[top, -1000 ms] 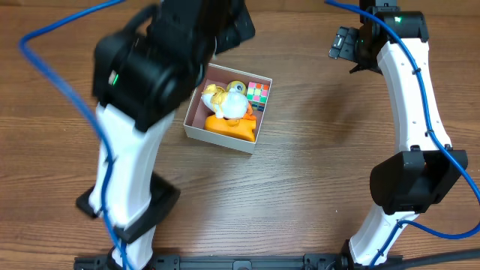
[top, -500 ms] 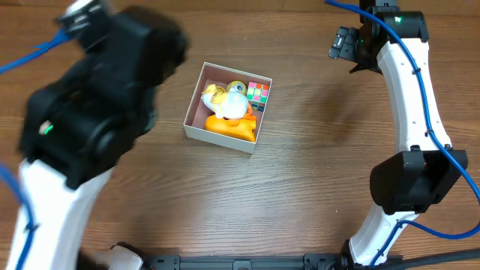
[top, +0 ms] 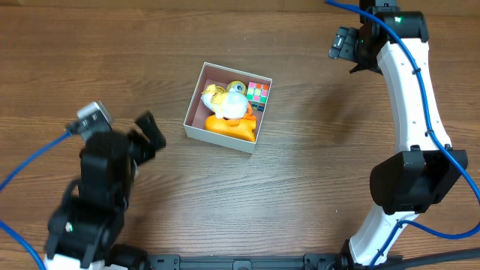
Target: Pack container
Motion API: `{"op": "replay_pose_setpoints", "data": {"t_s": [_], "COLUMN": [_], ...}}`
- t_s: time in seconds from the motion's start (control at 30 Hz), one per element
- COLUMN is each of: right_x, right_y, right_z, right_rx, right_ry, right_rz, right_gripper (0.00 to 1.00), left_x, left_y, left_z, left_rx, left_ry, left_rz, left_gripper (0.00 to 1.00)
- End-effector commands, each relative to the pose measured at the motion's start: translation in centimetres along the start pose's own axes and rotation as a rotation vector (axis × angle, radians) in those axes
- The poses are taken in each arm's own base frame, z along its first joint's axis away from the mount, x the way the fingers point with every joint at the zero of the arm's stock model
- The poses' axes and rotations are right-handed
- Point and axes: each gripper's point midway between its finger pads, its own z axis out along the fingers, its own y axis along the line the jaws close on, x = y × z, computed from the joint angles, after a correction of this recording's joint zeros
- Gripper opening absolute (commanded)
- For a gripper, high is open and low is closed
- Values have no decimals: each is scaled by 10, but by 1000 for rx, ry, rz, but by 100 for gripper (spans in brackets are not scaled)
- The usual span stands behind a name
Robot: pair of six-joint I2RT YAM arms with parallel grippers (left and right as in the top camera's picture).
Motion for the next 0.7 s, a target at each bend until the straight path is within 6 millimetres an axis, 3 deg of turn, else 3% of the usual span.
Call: {"op": "replay_pose_setpoints", "data": {"t_s": [0.0,0.3,0.67], "right_x": [-3,-3,-3], "right_y": [0,0,0], "right_z": [-5,-5,-5], "right_rx": [-4,-4,-4], "right_ry": [-16,-16,-16], "right_rz": [10,10,10], "right_gripper": [100,100,100], "left_x": [36,90,118], "left_y": [20,56,82], "left_z": [4,9,12], "left_rx": [79,183,135], "left_ry": [8,-67,-36], "left_rz": [158,181,260], "left_gripper": [100,100,100]}}
